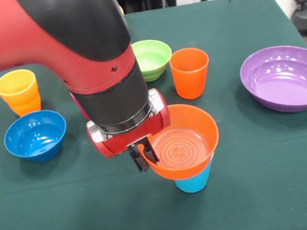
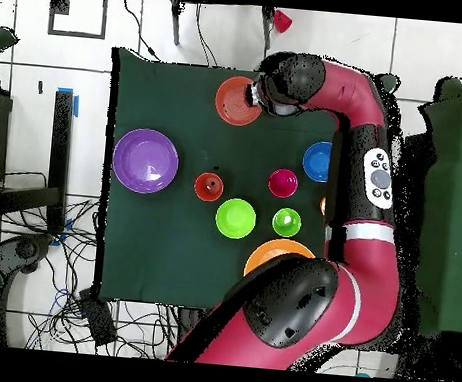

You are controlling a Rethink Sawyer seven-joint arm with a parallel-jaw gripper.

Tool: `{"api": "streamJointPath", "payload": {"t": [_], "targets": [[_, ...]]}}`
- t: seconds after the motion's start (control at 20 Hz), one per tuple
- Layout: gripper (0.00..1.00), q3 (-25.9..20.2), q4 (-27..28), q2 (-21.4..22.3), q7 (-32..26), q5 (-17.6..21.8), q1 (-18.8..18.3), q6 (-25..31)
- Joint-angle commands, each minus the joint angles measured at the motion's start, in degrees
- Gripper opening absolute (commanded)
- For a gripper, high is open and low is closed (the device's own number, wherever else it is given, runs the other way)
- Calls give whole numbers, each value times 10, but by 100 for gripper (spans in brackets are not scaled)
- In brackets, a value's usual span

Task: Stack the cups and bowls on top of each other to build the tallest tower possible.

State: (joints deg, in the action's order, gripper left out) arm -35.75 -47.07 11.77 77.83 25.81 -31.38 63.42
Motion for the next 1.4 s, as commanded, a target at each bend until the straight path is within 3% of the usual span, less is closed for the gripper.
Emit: {"api": "streamJointPath", "payload": {"t": [0.05, 1.4], "targets": [[0, 17, 25, -20, -43, 12, 12, 39], [0, 47, -10, 7, 2, 12, 29, 28]]}}
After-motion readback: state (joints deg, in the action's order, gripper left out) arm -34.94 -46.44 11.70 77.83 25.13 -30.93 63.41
